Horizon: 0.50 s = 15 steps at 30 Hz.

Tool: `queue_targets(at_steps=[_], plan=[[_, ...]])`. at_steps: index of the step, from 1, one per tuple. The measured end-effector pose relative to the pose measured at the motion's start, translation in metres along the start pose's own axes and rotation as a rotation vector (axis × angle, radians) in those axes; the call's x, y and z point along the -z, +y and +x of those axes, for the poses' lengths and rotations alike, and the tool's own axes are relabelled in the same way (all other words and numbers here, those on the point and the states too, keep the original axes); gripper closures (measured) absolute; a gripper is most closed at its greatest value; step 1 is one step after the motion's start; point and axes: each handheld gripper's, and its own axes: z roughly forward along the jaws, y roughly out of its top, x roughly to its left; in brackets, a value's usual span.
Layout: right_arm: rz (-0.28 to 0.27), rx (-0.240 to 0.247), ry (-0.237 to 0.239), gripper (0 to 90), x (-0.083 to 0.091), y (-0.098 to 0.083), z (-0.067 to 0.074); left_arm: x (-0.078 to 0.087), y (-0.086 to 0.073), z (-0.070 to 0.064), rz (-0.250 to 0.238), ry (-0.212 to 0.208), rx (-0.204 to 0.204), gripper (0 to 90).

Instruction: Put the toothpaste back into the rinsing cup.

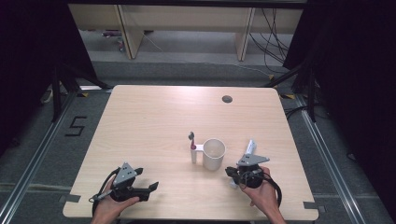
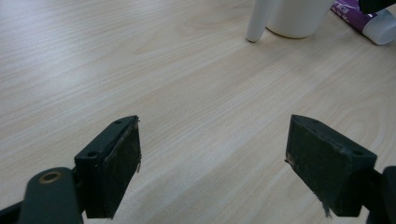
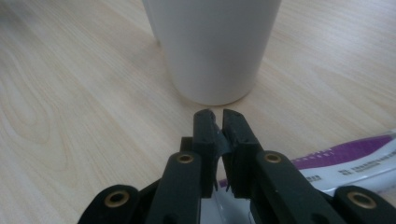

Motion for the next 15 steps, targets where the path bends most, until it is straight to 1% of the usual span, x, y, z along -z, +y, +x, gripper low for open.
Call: queue_targets(at_steps=[1,2,3,4,5,6,7,8,9,12,14,15], plan=[[-0.002,0.026,0.004,84.4,-0.0018,0.0003,-0.0010,-0.0002,0.0002,-0.0001,0.001,0.000,-0.001,17.6],[0.008,0.005,0.004,84.4,-0.0024,-0.0001,0.0012,-0.0005,0.0003,-0.0002,0.001,0.000,-0.002,17.6],[0.015,0.011,0.012,84.4,-0.0027,0.0003,0.0006,-0.0012,0.0000,-0.0010,-0.004,-0.002,0.005,17.6],[0.013,0.030,0.009,84.4,-0.0041,-0.0006,0.0000,-0.0007,-0.0001,-0.0010,0.004,0.002,-0.001,17.6],[0.020,0.020,0.014,84.4,-0.0043,-0.0011,0.0012,-0.0007,-0.0002,-0.0009,0.008,0.001,-0.004,17.6],[0.025,0.025,0.020,84.4,-0.0046,-0.0014,0.0016,-0.0016,-0.0002,-0.0012,-0.001,-0.006,0.001,17.6],[0.016,0.029,0.015,84.4,-0.0062,-0.0027,0.0022,-0.0019,0.0001,-0.0009,-0.003,-0.008,-0.004,17.6],[0.032,0.011,0.024,84.4,-0.0064,-0.0036,0.0042,-0.0020,0.0004,-0.0010,-0.001,-0.006,-0.001,17.6],[0.053,0.018,0.031,84.4,-0.0056,-0.0037,0.0029,-0.0021,0.0004,-0.0011,-0.002,-0.006,-0.001,17.6],[0.053,0.011,0.030,84.5,-0.0058,-0.0070,0.0040,-0.0019,0.0004,-0.0008,0.000,-0.010,-0.009,17.6],[0.054,0.004,0.036,84.6,-0.0042,-0.0087,0.0052,-0.0023,0.0009,-0.0013,-0.001,-0.006,-0.004,17.6],[0.074,0.007,0.034,84.6,-0.0015,-0.0090,0.0040,-0.0014,0.0009,-0.0008,0.012,-0.002,-0.017,17.6]])
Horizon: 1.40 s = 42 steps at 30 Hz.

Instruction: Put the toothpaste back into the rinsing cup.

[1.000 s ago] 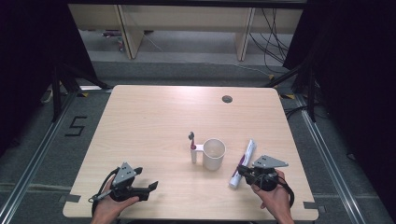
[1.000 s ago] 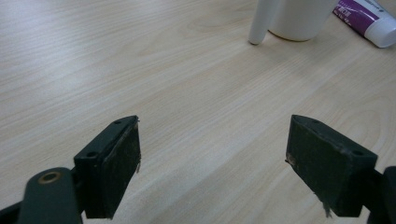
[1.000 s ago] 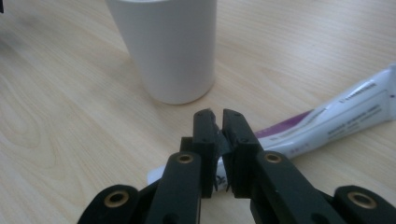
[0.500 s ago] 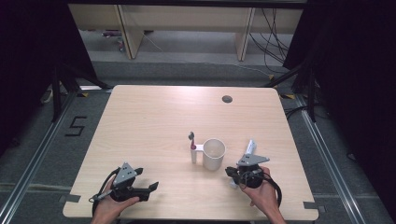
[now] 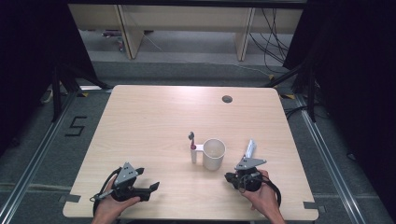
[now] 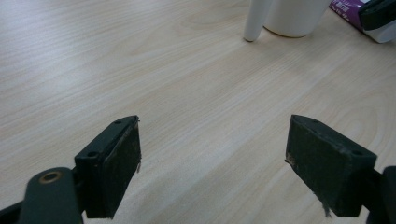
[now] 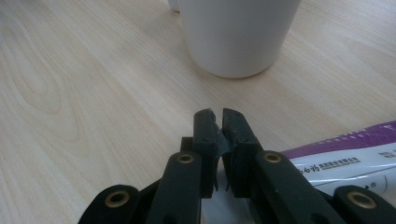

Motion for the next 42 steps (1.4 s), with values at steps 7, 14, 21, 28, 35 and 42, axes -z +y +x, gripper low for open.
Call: queue_targets(at_steps=[7,14,21,28,35,42], plan=[[0.020,0.016,-0.013,84.6,0.010,-0.011,0.000,0.000,-0.001,-0.002,0.003,-0.001,-0.001,17.8],[0.015,0.027,-0.024,85.2,0.020,-0.020,-0.006,0.000,0.000,-0.002,0.000,0.000,-0.007,17.9],[0.048,0.009,-0.066,85.3,0.034,-0.033,-0.011,0.000,0.000,-0.002,0.000,-0.001,-0.009,17.9],[0.069,-0.044,-0.105,85.2,0.052,-0.047,-0.024,-0.002,0.000,-0.002,-0.005,0.001,-0.002,17.9],[0.049,-0.062,-0.111,80.2,0.059,-0.047,-0.031,-0.002,0.000,-0.002,-0.002,-0.005,-0.006,17.9],[0.025,-0.071,-0.242,61.1,0.072,-0.023,-0.041,-0.002,-0.001,-0.001,0.001,-0.001,0.000,17.9]])
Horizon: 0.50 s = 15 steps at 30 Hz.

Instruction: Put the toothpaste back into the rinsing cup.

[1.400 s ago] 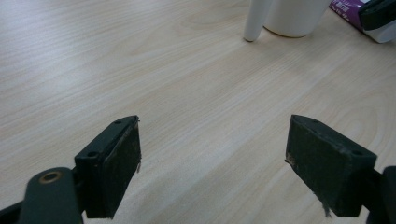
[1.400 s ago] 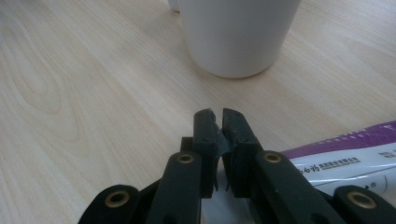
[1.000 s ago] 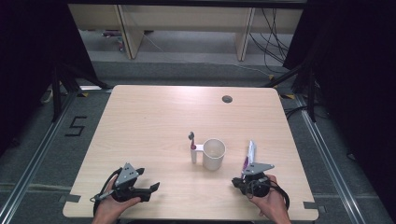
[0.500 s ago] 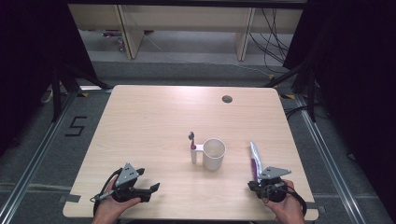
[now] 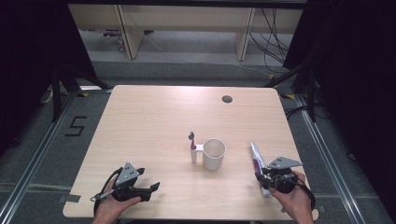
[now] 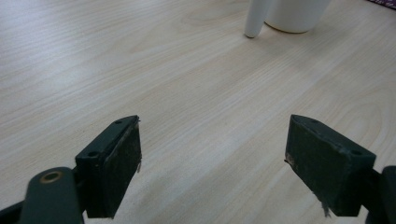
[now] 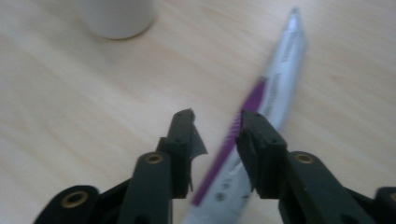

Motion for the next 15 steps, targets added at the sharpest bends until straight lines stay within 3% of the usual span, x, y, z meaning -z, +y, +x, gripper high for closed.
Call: queue_targets(at_steps=[3,9,15], plan=[[0.047,-0.007,-0.038,52.8,-0.002,0.006,-0.007,-0.001,0.000,0.000,-0.004,0.000,0.008,18.0],[0.116,-0.038,-0.049,44.4,-0.016,0.018,-0.019,-0.001,0.000,0.001,-0.002,0.000,0.007,18.0],[0.168,-0.024,-0.039,45.7,-0.031,0.025,-0.026,0.000,0.000,0.001,-0.006,0.001,0.010,17.9]])
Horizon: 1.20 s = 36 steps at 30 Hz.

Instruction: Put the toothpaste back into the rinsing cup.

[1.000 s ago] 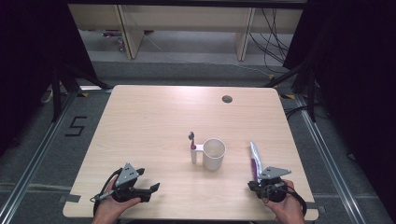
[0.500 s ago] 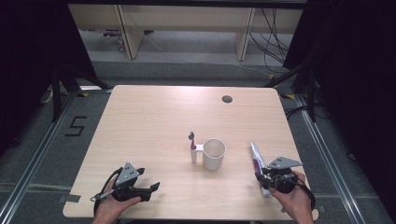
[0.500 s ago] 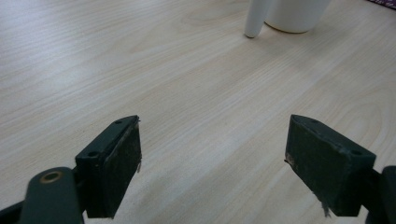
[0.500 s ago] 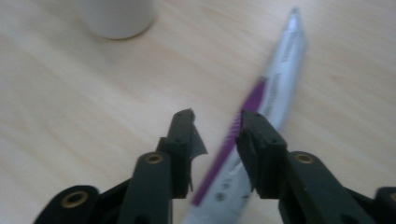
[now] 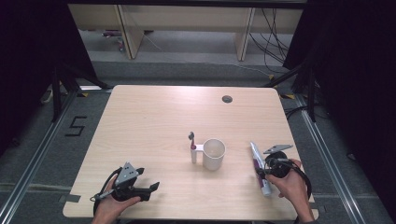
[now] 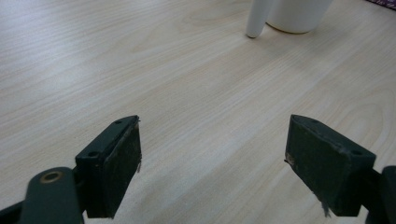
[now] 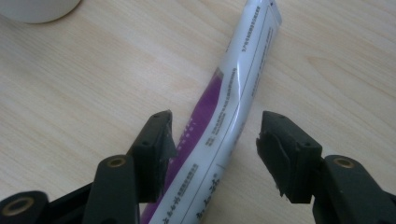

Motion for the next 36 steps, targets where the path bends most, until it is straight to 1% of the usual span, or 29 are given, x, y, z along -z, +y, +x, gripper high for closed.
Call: queue_targets(at_steps=[1,3,5,6,7,9,10,11,14,15,16,17,18,20,22,25,26,27,28,29,30,31,32,33,34,36], plan=[[0.013,-0.008,-0.001,45.7,-0.001,0.001,0.000,0.000,0.000,0.000,0.005,0.000,-0.006,18.0],[0.024,-0.001,0.003,47.6,-0.005,0.002,-0.003,0.000,0.000,0.000,0.003,-0.002,-0.006,18.0],[0.047,-0.024,0.018,48.1,-0.008,0.003,-0.002,-0.001,0.000,0.000,0.005,-0.001,-0.004,17.9],[0.050,-0.013,0.027,48.2,-0.009,0.003,-0.003,-0.001,0.000,0.000,0.005,0.000,-0.004,18.0],[0.049,-0.016,0.025,48.3,-0.012,0.004,-0.003,0.000,-0.001,0.000,0.003,-0.002,-0.002,18.0],[0.074,-0.012,0.025,48.1,-0.013,0.006,-0.002,0.000,0.000,0.000,0.001,-0.001,-0.004,18.0],[0.075,-0.006,0.020,48.0,-0.014,0.007,-0.002,0.000,0.000,0.000,0.001,0.000,-0.003,18.0],[0.086,-0.011,0.023,48.3,-0.016,0.008,-0.001,0.000,0.000,0.000,0.004,-0.001,-0.005,18.0],[0.114,-0.014,0.031,50.7,-0.020,0.010,-0.002,0.000,0.000,0.000,0.001,-0.002,0.000,18.0],[0.106,0.002,0.026,51.4,-0.023,0.010,-0.003,0.000,0.000,0.000,0.001,-0.001,-0.003,18.0],[0.121,-0.006,0.033,52.3,-0.023,0.011,-0.002,0.000,0.000,0.000,0.007,0.001,-0.010,18.0],[0.121,-0.001,0.028,53.7,-0.025,0.011,-0.002,0.000,0.000,0.000,0.007,0.002,-0.006,18.0],[0.132,-0.009,0.033,55.3,-0.024,0.011,-0.001,-0.001,-0.001,0.000,0.004,-0.003,-0.002,17.9],[0.131,0.016,0.042,58.4,-0.024,0.012,-0.003,-0.001,0.000,-0.001,0.005,-0.002,-0.005,18.0],[0.146,0.015,0.047,60.3,-0.025,0.014,-0.004,-0.001,0.000,-0.001,0.006,-0.003,-0.004,18.0],[0.166,0.026,0.062,61.0,-0.025,0.017,-0.006,-0.001,0.000,-0.001,0.009,-0.006,-0.006,18.0],[0.174,0.030,0.060,61.1,-0.025,0.018,-0.006,-0.001,0.000,-0.001,0.005,-0.003,-0.008,18.0],[0.186,0.043,0.063,61.3,-0.026,0.019,-0.006,-0.002,0.000,-0.001,-0.001,-0.005,-0.001,18.0],[0.190,0.056,0.070,61.5,-0.026,0.020,-0.006,-0.002,0.000,-0.001,0.005,0.001,0.000,18.0],[0.201,0.054,0.070,61.6,-0.026,0.021,-0.006,-0.002,0.000,-0.001,0.004,-0.002,-0.001,18.0],[0.219,0.021,0.085,61.9,-0.025,0.022,-0.004,-0.002,0.000,-0.001,0.010,-0.004,-0.010,17.9],[0.221,0.049,0.089,62.0,-0.026,0.023,-0.007,-0.002,0.000,-0.001,0.009,-0.003,-0.011,18.0],[0.248,0.016,0.095,62.2,-0.025,0.024,-0.004,-0.002,0.000,-0.001,0.008,-0.001,-0.008,18.0],[0.237,0.056,0.092,62.4,-0.026,0.025,-0.007,-0.002,0.000,-0.001,0.008,-0.005,-0.008,18.0],[0.228,0.075,0.097,62.6,-0.027,0.026,-0.008,-0.002,0.000,-0.001,0.008,-0.007,-0.009,18.0],[0.256,0.073,0.095,63.2,-0.026,0.028,-0.006,-0.002,-0.001,-0.001,0.010,-0.008,-0.005,18.0]])
